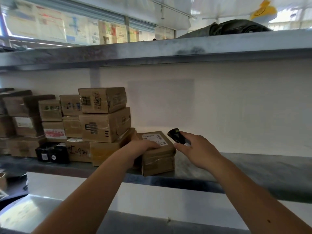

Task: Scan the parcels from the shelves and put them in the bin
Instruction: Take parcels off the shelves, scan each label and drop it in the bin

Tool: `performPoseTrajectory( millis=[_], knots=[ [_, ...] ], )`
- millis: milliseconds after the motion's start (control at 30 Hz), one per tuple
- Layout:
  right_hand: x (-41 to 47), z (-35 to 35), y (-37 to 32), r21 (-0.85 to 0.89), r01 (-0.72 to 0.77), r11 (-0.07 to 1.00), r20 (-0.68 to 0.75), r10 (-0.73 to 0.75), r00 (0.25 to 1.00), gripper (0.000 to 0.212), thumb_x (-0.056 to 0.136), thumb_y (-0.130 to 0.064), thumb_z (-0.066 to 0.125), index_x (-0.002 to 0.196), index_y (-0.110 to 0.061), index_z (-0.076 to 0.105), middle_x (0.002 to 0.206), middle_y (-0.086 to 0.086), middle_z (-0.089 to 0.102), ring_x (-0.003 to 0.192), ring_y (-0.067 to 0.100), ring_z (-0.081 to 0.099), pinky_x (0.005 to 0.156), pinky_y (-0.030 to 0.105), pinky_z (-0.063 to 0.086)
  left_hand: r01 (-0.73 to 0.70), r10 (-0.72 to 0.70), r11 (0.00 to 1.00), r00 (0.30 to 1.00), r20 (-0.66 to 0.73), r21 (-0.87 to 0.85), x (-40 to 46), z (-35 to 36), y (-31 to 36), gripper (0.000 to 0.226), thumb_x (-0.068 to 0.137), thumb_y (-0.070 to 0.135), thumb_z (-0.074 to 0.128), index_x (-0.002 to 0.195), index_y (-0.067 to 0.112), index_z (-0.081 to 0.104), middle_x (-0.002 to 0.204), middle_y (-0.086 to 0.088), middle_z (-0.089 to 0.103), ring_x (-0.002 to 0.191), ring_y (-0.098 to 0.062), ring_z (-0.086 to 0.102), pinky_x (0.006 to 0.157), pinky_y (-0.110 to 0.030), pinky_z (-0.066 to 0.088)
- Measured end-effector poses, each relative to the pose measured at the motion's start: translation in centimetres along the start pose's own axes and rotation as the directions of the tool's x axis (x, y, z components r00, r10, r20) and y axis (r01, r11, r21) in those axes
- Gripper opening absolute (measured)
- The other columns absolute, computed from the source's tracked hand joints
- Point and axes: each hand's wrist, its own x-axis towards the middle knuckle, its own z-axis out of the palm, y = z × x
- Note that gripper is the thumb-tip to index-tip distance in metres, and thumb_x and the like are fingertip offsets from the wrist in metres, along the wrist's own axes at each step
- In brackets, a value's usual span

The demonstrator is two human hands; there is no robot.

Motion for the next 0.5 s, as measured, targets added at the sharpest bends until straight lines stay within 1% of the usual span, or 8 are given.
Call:
performPoseTrajectory(
  millis=[33, 67, 167, 233, 300, 400, 433, 500],
  knots=[
    [0.0, -0.2, 0.0, 0.006, -0.006, 1.0, 0.001, 0.006, 1.0, 0.053, 0.092, -0.069, 0.052, 0.143, -0.055, 0.045, 0.132, -0.004, 0.065, 0.114, 0.017, 0.06, 0.097, 0.042, 0.053, 0.002, -0.002, 1.0, 1.0, 0.006, -0.011, 0.2, 0.0, -0.3, 0.149, 0.058, 0.042, 0.101, 0.164, 0.041, -0.003, 0.15, -0.009, 0.045, 0.123, -0.034, 0.055, 0.101, -0.051, 0.054],
    [-0.1, -0.4, -0.1, 0.007, -0.006, 1.0, 0.005, 0.006, 1.0, 0.052, 0.094, -0.066, 0.053, 0.144, -0.053, 0.047, 0.132, -0.005, 0.065, 0.114, 0.017, 0.06, 0.096, 0.041, 0.053, -0.025, 0.025, 1.0, 1.0, 0.007, -0.016, 0.2, 0.0, -0.6, 0.148, 0.061, 0.042, 0.101, 0.165, 0.039, -0.004, 0.149, -0.008, 0.046, 0.124, -0.032, 0.055, 0.1, -0.048, 0.053],
    [-0.7, -0.6, -0.3, 0.013, -0.01, 1.0, 0.017, 0.01, 1.0, 0.05, 0.098, -0.06, 0.055, 0.146, -0.047, 0.049, 0.133, -0.006, 0.065, 0.112, 0.014, 0.061, 0.095, 0.038, 0.053, -0.158, 0.158, 0.987, 0.987, 0.001, -0.016, 0.3, 0.4, -1.7, 0.139, 0.071, 0.036, 0.096, 0.166, 0.032, -0.004, 0.162, -0.005, 0.036, 0.141, -0.03, 0.043, 0.113, -0.043, 0.04],
    [-1.5, -0.7, -0.3, 0.019, -0.017, 1.0, 0.023, 0.017, 1.0, 0.05, 0.099, -0.061, 0.054, 0.147, -0.048, 0.048, 0.133, -0.006, 0.066, 0.111, 0.013, 0.061, 0.096, 0.039, 0.053, -0.255, 0.255, 0.967, 0.967, 0.011, -0.008, 0.4, 0.6, -2.3, 0.142, 0.068, 0.039, 0.097, 0.165, 0.038, -0.007, 0.165, -0.002, 0.032, 0.146, -0.029, 0.04, 0.121, -0.048, 0.036],
    [-2.3, -0.9, -0.4, 0.029, -0.042, 0.999, 0.028, 0.041, 0.999, 0.056, 0.099, -0.064, 0.052, 0.152, -0.05, 0.04, 0.138, -0.004, 0.063, 0.115, 0.012, 0.061, 0.099, 0.038, 0.052, -0.329, 0.329, 0.944, 0.944, 0.024, -0.017, -0.1, 0.7, -2.7, 0.149, 0.056, 0.049, 0.1, 0.162, 0.048, -0.005, 0.164, 0.003, 0.034, 0.147, -0.028, 0.04, 0.122, -0.055, 0.036],
    [-3.6, -1.1, -0.9, 0.039, -0.109, 0.993, 0.036, 0.107, 0.994, 0.071, 0.1, -0.066, 0.048, 0.162, -0.048, 0.017, 0.152, -0.001, 0.053, 0.128, 0.016, 0.055, 0.104, 0.037, 0.046, -0.418, 0.417, 0.909, 0.907, 0.051, -0.002, -0.8, 0.7, -3.2, 0.15, 0.038, 0.063, 0.097, 0.157, 0.057, 0.006, 0.158, 0.008, 0.042, 0.144, -0.023, 0.045, 0.118, -0.054, 0.042],
    [-4.2, -1.1, -1.0, 0.039, -0.123, 0.992, 0.026, 0.122, 0.992, 0.072, 0.1, -0.067, 0.047, 0.162, -0.049, 0.015, 0.152, 0.0, 0.052, 0.127, 0.016, 0.056, 0.105, 0.038, 0.047, -0.433, 0.432, 0.901, 0.9, 0.056, 0.003, -1.0, 0.8, -3.4, 0.147, 0.037, 0.064, 0.096, 0.155, 0.059, 0.008, 0.157, 0.008, 0.043, 0.143, -0.023, 0.046, 0.117, -0.053, 0.043],
    [-5.3, -1.3, -1.3, 0.026, -0.146, 0.989, 0.008, 0.146, 0.989, 0.072, 0.099, -0.069, 0.045, 0.161, -0.051, 0.015, 0.143, 0.001, 0.057, 0.113, 0.014, 0.061, 0.1, 0.039, 0.051, -0.457, 0.455, 0.89, 0.888, 0.06, 0.007, -1.2, 0.7, -3.6, 0.141, 0.035, 0.064, 0.095, 0.149, 0.064, 0.012, 0.156, 0.004, 0.042, 0.14, -0.025, 0.047, 0.115, -0.054, 0.046]
  ],
)
